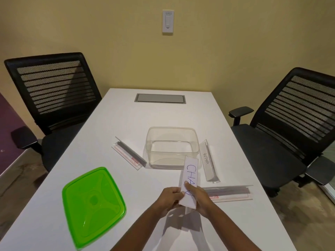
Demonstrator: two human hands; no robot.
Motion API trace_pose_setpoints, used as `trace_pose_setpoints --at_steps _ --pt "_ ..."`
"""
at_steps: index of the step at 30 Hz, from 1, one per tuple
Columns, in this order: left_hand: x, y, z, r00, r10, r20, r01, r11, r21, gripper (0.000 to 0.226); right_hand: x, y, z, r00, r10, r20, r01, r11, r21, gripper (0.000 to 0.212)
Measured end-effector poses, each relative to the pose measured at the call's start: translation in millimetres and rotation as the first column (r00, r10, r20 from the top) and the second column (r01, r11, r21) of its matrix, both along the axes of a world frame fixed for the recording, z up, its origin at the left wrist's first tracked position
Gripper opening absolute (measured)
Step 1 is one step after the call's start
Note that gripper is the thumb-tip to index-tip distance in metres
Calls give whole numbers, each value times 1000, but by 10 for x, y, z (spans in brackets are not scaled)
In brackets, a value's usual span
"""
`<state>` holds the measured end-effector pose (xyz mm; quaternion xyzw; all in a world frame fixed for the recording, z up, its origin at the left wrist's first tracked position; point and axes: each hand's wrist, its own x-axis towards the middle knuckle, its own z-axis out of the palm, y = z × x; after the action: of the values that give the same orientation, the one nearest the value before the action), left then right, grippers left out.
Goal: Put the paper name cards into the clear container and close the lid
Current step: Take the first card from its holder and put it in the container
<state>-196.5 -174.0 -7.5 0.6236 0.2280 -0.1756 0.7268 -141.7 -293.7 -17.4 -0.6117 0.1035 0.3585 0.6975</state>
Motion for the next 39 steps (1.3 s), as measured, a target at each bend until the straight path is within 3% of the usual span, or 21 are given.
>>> trace_pose_setpoints --at_steps 4,9,14,16,18,23,26,28,31,35,39 --pt "-9 -34 36 999 -36 6 36 998 -60 11 35 -129 65 994 92 59 -90 996 -23 38" --pt "25 0 172 993 -109 50 108 994 35 11 149 -298 217 960 227 164 -205 968 -143 34" --pt "138 123 323 974 123 192 -176 940 291 34 344 -396 475 880 378 288 -281 902 -327 32" --pt "197 206 389 952 97 290 -227 859 460 45 426 -409 578 832 459 312 -321 857 -403 29" --pt "252 290 462 928 67 367 -261 820 510 49 511 -404 683 772 544 330 -364 803 -473 28" --pt "355 519 594 930 144 338 -299 831 469 42 709 -331 910 630 702 332 -408 663 -628 43" --pt "407 619 621 934 177 309 -304 849 433 23 809 -279 1014 546 772 325 -415 587 -696 55" --pt "447 678 640 933 219 285 -313 886 342 4 856 -231 1073 504 802 322 -429 556 -712 54" --pt "528 760 707 920 343 189 -365 926 95 12 927 -144 1139 460 824 332 -426 533 -731 54" --pt "645 889 747 880 456 136 -451 890 -62 30 1077 -88 1209 490 773 403 -403 611 -681 45" --pt "751 1021 764 817 567 109 -541 817 -197 35 1274 -121 1242 621 614 487 -344 772 -534 28"
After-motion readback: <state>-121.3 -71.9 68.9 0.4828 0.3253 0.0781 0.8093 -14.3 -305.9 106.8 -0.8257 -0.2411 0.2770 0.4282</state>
